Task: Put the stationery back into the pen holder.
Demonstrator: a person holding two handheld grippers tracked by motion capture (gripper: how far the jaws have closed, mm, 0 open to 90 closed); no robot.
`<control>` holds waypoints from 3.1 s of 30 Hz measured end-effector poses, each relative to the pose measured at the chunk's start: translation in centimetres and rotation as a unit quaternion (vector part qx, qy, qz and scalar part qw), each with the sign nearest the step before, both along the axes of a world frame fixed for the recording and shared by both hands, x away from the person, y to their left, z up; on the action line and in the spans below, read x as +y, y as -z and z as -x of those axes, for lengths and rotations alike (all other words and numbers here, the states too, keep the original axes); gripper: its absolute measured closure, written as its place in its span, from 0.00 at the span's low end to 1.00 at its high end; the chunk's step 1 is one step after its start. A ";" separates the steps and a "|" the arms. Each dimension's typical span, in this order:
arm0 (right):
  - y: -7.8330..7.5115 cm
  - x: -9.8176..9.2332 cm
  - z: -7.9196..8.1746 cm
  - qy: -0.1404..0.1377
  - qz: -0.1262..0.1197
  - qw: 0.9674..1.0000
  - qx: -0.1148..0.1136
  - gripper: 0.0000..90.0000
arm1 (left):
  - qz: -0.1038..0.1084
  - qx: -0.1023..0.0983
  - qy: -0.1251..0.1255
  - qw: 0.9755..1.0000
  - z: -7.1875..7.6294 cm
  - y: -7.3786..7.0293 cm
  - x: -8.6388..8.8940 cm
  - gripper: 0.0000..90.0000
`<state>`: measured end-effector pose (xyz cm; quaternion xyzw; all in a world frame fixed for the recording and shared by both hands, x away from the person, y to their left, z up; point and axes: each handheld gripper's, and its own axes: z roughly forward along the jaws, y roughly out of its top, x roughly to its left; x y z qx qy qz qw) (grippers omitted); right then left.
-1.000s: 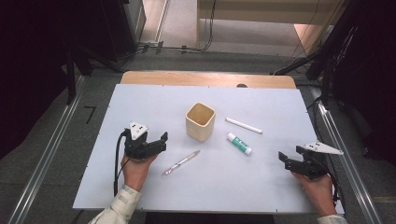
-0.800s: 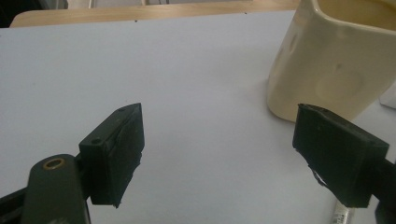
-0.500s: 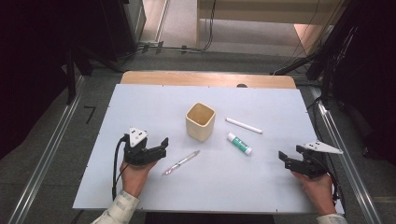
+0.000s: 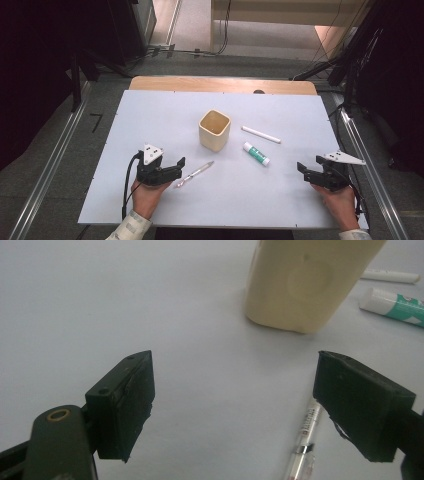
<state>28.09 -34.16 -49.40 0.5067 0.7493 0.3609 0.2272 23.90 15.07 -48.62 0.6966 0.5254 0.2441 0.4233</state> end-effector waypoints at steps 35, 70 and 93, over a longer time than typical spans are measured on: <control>0.1 0.0 0.1 0.002 0.002 1.000 0.004 0.23 | -0.033 0.050 0.084 0.995 -0.7 2.5 -2.8 0.37; 0.1 0.0 0.1 0.001 0.003 1.000 0.004 0.23 | -0.073 0.071 0.115 0.988 -0.8 3.4 -4.5 0.66; 0.1 0.0 0.1 0.000 0.005 1.000 0.004 0.23 | -0.077 0.065 0.114 0.988 -0.5 3.6 -4.9 0.89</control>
